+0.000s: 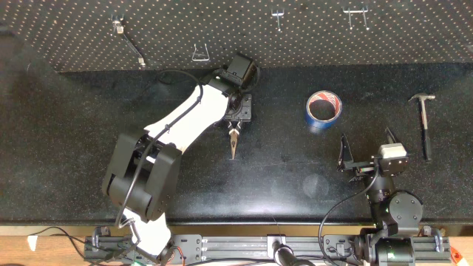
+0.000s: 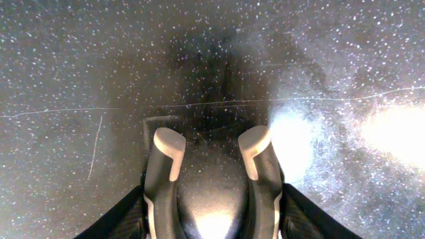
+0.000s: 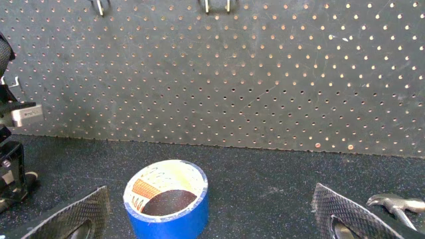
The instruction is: Place Tools Onto Pegboard
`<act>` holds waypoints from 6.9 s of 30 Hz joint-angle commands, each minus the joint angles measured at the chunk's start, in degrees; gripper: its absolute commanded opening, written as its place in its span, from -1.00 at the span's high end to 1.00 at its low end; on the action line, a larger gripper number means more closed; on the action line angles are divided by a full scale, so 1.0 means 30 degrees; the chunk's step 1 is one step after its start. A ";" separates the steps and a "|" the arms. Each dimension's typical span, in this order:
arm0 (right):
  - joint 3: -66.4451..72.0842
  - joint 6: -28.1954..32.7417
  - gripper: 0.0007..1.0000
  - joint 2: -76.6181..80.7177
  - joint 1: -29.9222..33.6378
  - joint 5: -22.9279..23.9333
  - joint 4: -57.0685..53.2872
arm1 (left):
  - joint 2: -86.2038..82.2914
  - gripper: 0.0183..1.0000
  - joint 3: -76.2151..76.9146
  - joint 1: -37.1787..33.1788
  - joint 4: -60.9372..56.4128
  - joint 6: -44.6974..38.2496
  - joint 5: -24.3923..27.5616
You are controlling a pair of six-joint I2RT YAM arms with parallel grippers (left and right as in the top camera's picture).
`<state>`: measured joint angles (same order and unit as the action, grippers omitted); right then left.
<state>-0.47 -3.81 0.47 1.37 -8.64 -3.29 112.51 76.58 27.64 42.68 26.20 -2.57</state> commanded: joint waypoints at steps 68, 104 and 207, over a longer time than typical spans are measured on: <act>0.0080 -0.0153 -0.99 -0.0138 -0.0131 0.0175 -0.0058 | -1.6677 0.98 -1.6291 -0.2477 -2.7518 -0.8400 -0.6149; 0.0080 -0.0153 -0.99 -0.0138 -0.0131 0.0175 -0.0058 | -0.7978 0.98 -1.1606 -0.3213 -3.4126 -0.8393 -0.5858; 0.0080 -0.0153 -0.98 -0.0138 -0.0131 0.0175 -0.0058 | -1.7340 -0.99 -1.1548 -0.5238 -1.5438 -0.8196 -0.4860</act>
<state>-0.47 -3.81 0.47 1.37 -8.64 -3.29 65.98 44.12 12.27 -6.48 1.56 -17.50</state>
